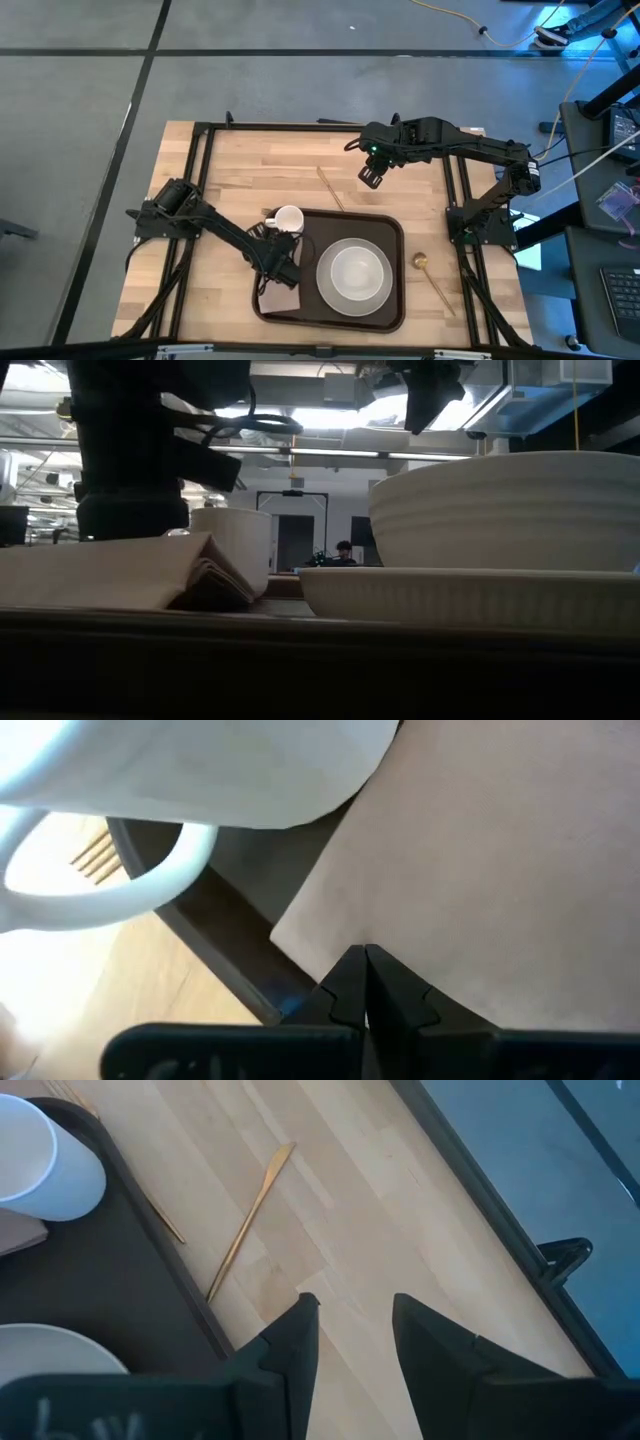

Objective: Set up tray
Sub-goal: Put the brown napkin on the black serving tray to the bottom of the white mug

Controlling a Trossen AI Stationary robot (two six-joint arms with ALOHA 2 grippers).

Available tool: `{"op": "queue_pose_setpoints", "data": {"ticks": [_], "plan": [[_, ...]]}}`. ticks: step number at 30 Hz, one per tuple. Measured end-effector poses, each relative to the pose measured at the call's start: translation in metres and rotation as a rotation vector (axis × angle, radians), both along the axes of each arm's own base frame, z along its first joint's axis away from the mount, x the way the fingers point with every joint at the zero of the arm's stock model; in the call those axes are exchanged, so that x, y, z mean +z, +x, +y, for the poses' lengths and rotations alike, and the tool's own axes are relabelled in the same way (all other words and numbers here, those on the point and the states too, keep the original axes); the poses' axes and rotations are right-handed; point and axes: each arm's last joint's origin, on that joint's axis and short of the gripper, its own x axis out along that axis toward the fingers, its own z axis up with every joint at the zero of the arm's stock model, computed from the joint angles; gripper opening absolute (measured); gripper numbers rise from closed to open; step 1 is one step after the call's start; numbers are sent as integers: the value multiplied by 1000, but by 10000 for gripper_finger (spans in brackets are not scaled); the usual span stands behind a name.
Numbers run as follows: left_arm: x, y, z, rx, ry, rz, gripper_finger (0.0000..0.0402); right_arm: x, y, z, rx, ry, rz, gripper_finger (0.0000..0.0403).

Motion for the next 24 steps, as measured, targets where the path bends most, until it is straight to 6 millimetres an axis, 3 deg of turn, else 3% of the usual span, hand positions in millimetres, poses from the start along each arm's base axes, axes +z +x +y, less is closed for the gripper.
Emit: {"op": "queue_pose_setpoints", "data": {"ticks": [5,12,16,19,24], "plan": [[8,-1,0,2,-31,-12,3,0,0,0,1,0,4,132],[65,-18,-4,-21,-70,-220,3,0,-1,0,3,1,13,132],[94,-23,-17,-229,-147,-351,1,0,-1,0,3,1,13,132],[96,-26,-21,-303,-229,-314,3,-1,-1,0,4,1,15,132],[78,-13,-34,-419,-303,-288,1,0,-1,0,2,1,14,132]]}}
